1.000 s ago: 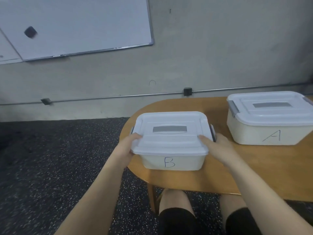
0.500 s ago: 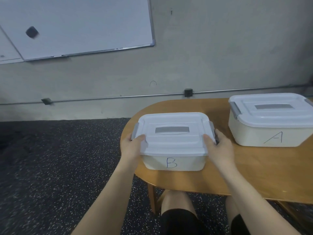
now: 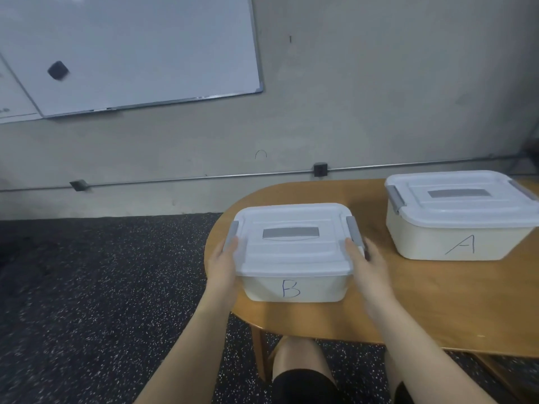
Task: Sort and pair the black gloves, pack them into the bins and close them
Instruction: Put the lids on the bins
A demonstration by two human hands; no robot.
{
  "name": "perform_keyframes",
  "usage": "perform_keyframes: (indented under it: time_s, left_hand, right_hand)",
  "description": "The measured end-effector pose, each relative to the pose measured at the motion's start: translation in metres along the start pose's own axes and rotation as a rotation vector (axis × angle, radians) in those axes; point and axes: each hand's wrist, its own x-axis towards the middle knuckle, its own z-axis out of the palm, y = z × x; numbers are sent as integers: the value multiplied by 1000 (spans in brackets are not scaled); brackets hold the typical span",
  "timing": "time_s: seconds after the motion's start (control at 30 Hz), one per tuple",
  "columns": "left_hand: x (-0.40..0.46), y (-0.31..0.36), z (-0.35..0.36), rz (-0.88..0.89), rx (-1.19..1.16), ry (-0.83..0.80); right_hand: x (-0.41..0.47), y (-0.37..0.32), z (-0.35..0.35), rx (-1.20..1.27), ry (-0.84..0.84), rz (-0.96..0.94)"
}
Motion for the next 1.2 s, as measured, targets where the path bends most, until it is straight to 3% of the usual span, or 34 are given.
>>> perform_keyframes:
  time_s: [0.1,0.2,0.33,0.4,0.57,0.77,0.93,1.2]
  left_hand:
    - [-3,-1,0,-143,-268,-64]
    - [-2,15,15,-103,-257,-146]
    - [-7,55,59,42,-251,-180]
    - [-14,74,88,45,-299,-179]
    - [-34,96,174,22,-330,-349]
    - [-46,83,269,-21,-192,-552]
    - [-41,55,321,-21,10,-606]
    - [-17,40,372,20,144,-531]
  right_hand:
    - [-3,2,-2,240,-182,127]
    - [5,-13,-14,294,-220,85]
    - [23,-57,-38,445,-139,21]
    - [29,-89,-56,438,-98,-38]
    - [42,-164,-127,306,99,-198]
    - [72,-181,-219,245,228,-204]
    - [102,-157,-276,292,257,-95]
    - [151,-141,-310,258,206,-87]
